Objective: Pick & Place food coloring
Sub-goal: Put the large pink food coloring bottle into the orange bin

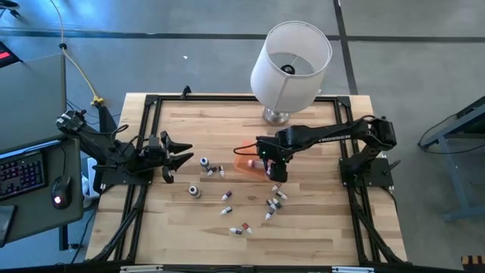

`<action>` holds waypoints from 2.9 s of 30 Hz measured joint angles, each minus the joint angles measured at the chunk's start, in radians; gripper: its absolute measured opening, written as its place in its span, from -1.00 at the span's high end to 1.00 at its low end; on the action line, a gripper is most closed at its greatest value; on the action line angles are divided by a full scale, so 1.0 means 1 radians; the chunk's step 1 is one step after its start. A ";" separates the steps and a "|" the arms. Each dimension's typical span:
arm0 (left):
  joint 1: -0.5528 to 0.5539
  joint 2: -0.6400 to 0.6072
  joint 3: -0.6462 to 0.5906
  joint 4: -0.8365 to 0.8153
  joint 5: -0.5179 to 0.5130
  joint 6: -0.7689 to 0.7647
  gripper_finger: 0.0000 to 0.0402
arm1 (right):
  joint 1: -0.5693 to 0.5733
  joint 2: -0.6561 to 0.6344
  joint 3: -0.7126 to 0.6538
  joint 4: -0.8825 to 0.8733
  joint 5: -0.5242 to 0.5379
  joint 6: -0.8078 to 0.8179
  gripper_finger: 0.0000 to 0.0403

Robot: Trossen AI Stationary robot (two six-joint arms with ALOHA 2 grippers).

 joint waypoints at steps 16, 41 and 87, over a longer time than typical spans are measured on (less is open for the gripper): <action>0.000 0.000 0.000 0.009 -0.006 0.000 0.22 | 0.000 0.000 0.158 0.000 0.087 -0.081 0.21; 0.000 0.000 0.000 -0.007 0.021 0.000 0.22 | -0.108 0.298 0.151 0.346 0.036 -0.246 0.30; 0.000 0.000 0.000 -0.008 0.014 0.000 0.22 | -0.071 0.296 0.029 0.431 -0.074 -0.463 0.20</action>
